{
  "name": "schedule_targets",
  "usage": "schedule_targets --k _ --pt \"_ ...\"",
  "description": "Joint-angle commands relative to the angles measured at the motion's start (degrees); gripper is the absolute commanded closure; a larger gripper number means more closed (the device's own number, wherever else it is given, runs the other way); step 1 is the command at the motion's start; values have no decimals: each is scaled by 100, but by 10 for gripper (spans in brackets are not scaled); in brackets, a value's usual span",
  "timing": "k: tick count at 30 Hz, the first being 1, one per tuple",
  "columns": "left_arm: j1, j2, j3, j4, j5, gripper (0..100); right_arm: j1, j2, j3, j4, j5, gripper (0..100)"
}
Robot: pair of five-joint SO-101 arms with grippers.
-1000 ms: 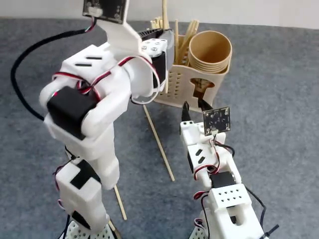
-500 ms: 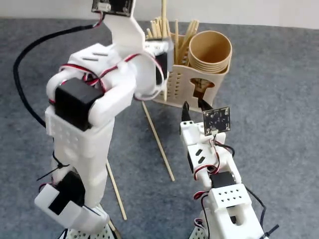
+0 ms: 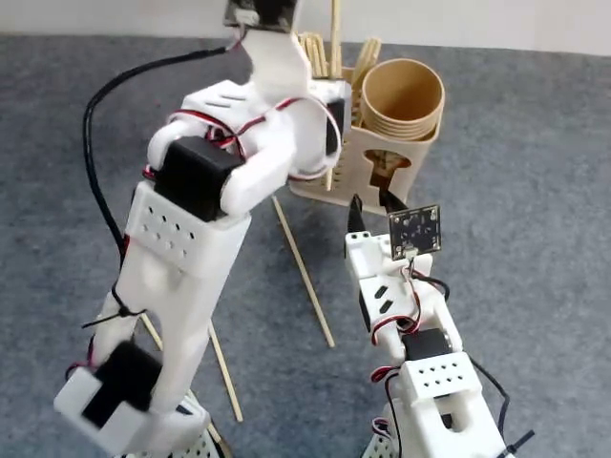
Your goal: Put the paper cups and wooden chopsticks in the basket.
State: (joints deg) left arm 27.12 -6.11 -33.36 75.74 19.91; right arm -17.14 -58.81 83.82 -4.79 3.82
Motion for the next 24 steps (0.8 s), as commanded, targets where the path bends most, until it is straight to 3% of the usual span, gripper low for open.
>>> schedule_targets --k 1,5,9,15,18,24 --pt "277 -866 919 -633 -149 995 22 -145 -40 -136 70 854" --pt "57 -1745 2853 -2708 -167 995 22 -145 -40 -136 70 854" --pt "-321 -2484 4796 -5503 -185 995 22 -145 -40 -136 70 854" --pt "-435 -2695 6791 -9081 -1108 995 22 -145 -40 -136 70 854" --pt "-453 -2404 6993 -9767 -1292 995 22 -136 -40 -136 70 854" --pt "-532 -1490 6484 -9890 -1266 995 22 -136 -40 -136 70 854"
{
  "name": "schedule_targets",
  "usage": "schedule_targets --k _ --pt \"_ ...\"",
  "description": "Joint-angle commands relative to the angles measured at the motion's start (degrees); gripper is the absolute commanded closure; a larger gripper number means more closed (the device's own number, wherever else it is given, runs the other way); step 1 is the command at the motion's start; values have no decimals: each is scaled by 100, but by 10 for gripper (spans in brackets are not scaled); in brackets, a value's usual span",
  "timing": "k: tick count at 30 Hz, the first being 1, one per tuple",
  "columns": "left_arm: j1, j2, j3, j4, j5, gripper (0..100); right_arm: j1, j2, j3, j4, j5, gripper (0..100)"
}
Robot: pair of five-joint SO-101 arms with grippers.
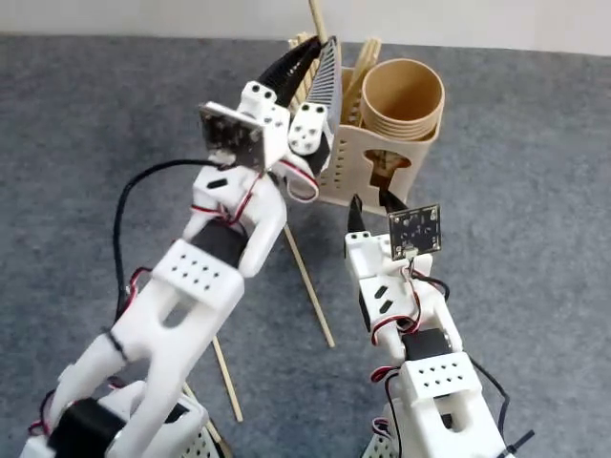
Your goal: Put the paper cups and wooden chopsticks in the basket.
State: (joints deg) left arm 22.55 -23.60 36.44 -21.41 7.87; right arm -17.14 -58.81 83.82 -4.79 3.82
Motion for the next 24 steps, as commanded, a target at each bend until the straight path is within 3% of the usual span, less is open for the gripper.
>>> schedule_targets --k 1,10,18,24 --pt "-101 435 -620 -176 -62 995 22 -136 -40 -136 70 854" --pt "-391 1262 -884 -97 -105 993 22 -127 -40 -136 70 854" --pt "-400 1235 -945 1345 -62 838 -40 -127 -22 -136 70 854" --pt "-497 945 -884 1442 -62 897 -40 -127 -22 -136 70 854"
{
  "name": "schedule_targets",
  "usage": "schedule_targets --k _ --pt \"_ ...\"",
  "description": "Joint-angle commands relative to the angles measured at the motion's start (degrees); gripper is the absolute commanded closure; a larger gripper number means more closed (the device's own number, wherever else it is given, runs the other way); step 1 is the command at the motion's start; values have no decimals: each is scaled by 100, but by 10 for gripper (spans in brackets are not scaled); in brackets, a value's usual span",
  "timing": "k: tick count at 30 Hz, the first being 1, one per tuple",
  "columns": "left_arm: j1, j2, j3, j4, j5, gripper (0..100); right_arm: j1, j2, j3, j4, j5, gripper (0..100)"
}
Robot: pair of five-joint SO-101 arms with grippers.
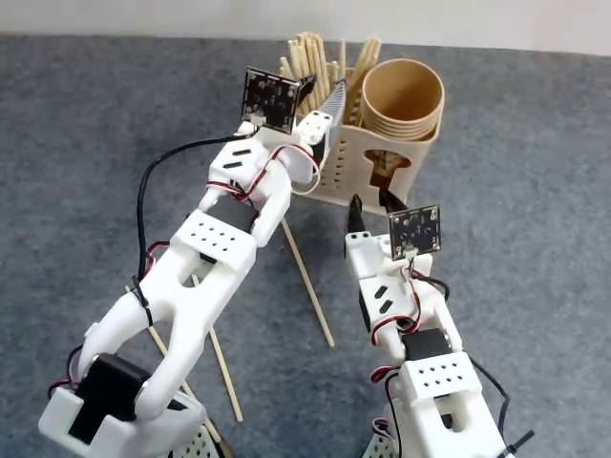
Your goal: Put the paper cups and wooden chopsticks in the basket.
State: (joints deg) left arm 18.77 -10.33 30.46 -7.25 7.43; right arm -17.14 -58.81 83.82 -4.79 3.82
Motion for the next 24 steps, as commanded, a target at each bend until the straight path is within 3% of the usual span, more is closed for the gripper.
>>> schedule_targets --k 1,7,13,24 --pt "-145 -505 -277 79 -9 908 -40 -127 -22 -136 70 854" --pt "-215 -1473 -286 1591 -9 928 -31 -136 -22 -136 70 854" --pt "-1007 -2343 -286 3508 765 927 -4 -136 -22 -136 70 854" --pt "-2123 -2607 -286 6752 1099 928 -22 -136 -22 -136 70 854"
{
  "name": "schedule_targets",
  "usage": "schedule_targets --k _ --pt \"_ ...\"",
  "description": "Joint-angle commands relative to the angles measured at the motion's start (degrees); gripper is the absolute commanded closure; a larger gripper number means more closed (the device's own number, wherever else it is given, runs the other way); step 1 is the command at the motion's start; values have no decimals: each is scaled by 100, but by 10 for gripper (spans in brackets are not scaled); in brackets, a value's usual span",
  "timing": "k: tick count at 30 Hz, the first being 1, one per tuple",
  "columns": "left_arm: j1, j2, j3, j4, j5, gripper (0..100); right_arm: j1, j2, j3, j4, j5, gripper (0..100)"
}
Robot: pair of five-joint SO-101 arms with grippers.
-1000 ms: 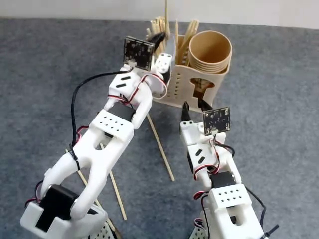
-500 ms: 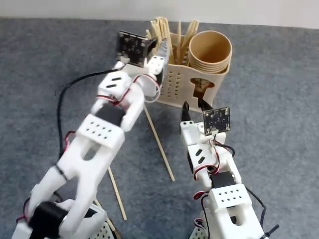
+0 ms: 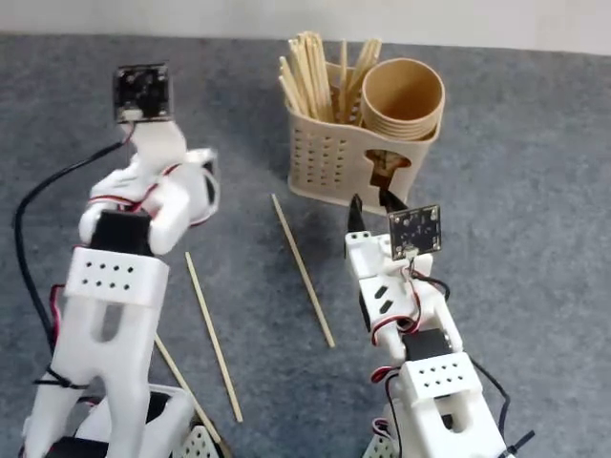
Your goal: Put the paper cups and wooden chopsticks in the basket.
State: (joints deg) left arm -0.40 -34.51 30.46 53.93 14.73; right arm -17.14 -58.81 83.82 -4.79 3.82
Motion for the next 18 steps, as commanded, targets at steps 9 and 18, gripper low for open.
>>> schedule_targets --k 9,18 --pt "-681 -163 22 1793 835 927 -31 -127 -22 -136 70 854" --pt "-681 1042 1024 853 853 926 -40 -127 -22 -136 70 854"
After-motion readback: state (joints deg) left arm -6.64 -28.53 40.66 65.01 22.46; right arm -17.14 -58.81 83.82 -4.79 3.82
